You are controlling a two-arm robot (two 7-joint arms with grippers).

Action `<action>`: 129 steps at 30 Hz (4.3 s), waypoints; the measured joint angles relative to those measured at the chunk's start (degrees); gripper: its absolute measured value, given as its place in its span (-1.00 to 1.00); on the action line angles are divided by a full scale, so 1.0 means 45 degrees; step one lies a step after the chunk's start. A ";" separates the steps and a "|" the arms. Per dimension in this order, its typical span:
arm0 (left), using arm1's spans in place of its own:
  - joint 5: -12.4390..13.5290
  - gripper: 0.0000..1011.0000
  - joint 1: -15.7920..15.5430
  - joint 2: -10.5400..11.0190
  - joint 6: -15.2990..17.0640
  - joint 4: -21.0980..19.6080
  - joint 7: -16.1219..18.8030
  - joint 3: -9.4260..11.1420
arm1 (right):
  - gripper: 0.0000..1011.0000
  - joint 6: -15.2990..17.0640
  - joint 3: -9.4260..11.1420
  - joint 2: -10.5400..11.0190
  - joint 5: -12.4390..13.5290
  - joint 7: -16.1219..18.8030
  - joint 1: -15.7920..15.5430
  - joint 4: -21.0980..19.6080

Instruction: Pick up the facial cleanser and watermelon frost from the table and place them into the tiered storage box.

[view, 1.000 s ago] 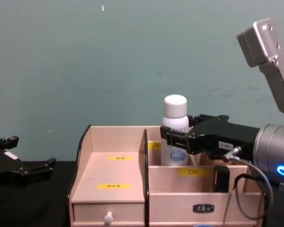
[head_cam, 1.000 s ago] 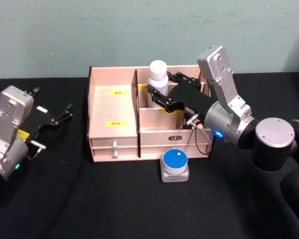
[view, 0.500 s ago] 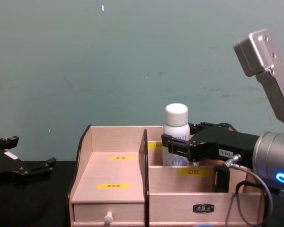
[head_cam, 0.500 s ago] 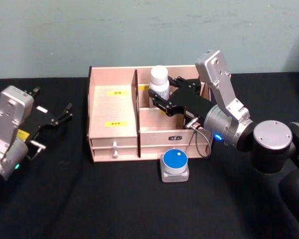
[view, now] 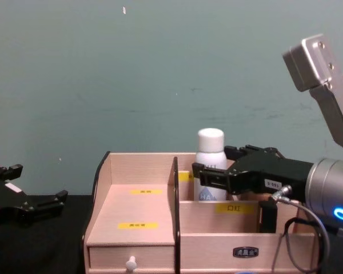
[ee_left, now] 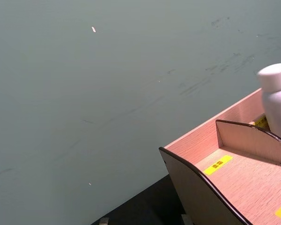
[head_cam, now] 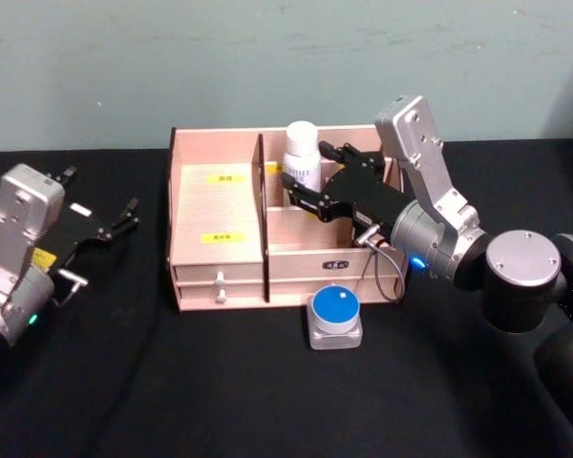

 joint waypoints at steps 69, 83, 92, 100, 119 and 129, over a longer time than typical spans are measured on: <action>0.0000 0.98 -0.0001 0.0000 0.0000 0.0000 0.0000 0.0001 | 0.98 0.6214 0.1822 0.2248 -0.0515 -0.1696 -0.8088 -0.9582; 0.0000 0.98 0.0000 0.0000 0.0000 0.0000 0.0001 0.0000 | 0.98 0.6298 0.1545 0.1441 -0.0895 -0.1414 -0.7420 -0.8467; 0.0000 0.98 0.0000 0.0001 0.0000 0.0000 0.0001 0.0000 | 0.98 0.6162 0.1537 0.1144 -0.1264 -0.1374 -0.7177 -0.8020; 0.0000 0.98 -0.0001 0.0000 0.0000 0.0001 0.0000 0.0001 | 0.98 0.5956 0.1516 0.0791 -0.1511 -0.1258 -0.6927 -0.7578; 0.0000 0.98 -0.0001 0.0000 0.0000 0.0001 0.0000 0.0001 | 0.98 0.5660 0.1411 0.0344 -0.1718 -0.0966 -0.6356 -0.6588; 0.0000 0.98 -0.0001 0.0000 0.0000 0.0000 0.0001 0.0000 | 0.98 0.5482 0.1314 0.0234 -0.1775 -0.0891 -0.6060 -0.6139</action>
